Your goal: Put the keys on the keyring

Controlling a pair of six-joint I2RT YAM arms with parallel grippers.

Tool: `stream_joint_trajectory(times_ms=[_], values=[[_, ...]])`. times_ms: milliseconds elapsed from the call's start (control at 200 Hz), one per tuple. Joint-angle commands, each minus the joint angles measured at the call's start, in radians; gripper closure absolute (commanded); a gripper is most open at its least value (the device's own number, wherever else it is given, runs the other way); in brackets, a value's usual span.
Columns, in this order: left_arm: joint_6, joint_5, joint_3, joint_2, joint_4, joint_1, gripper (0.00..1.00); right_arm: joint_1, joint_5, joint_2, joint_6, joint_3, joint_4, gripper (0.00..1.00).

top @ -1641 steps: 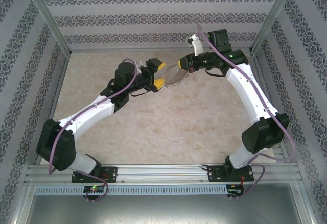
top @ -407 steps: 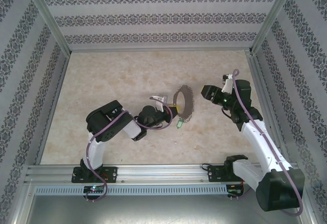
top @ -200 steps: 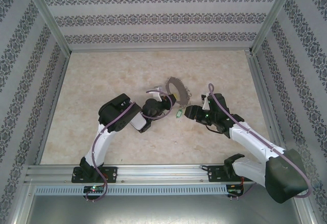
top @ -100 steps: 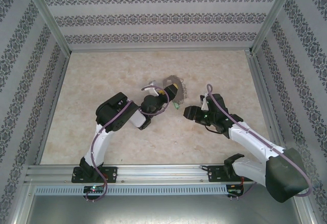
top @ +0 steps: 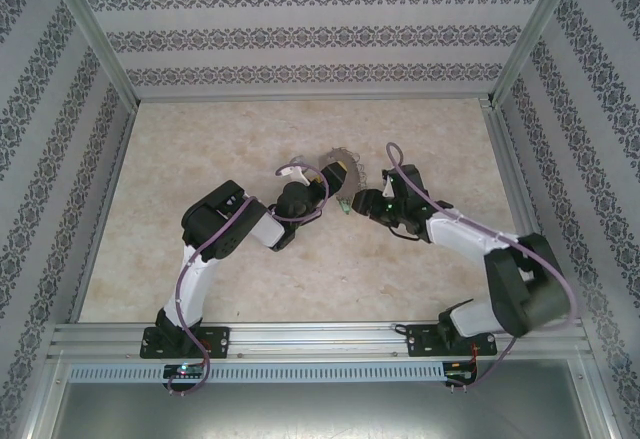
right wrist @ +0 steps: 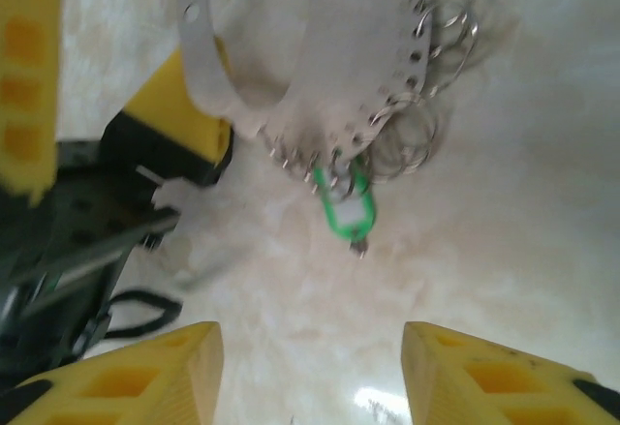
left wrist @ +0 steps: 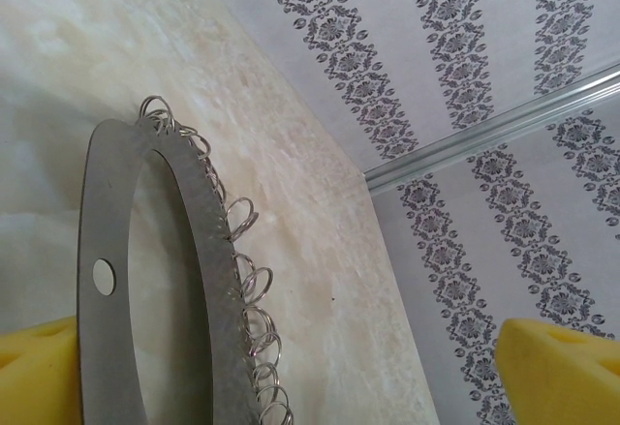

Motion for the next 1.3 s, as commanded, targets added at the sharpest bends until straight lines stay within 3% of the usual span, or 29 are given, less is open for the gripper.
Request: stream_joint_trajectory(times_ms=[0,450,704,1294], values=[[-0.028,0.022,0.011,0.021,-0.064,0.008,0.00,-0.031,0.006,0.077,0.061,0.042,0.081,0.51],[-0.049,0.047,0.031,0.021,-0.071,0.006,0.00,-0.034,-0.070,0.361,0.180,0.188,0.190,0.55],[-0.058,0.067,0.028,0.000,-0.112,0.004,0.00,-0.065,-0.068,0.455,0.208,0.278,0.229,0.77],[-0.016,0.054,-0.063,-0.156,-0.329,0.005,0.00,-0.113,-0.080,0.661,0.211,0.513,0.213,0.78]])
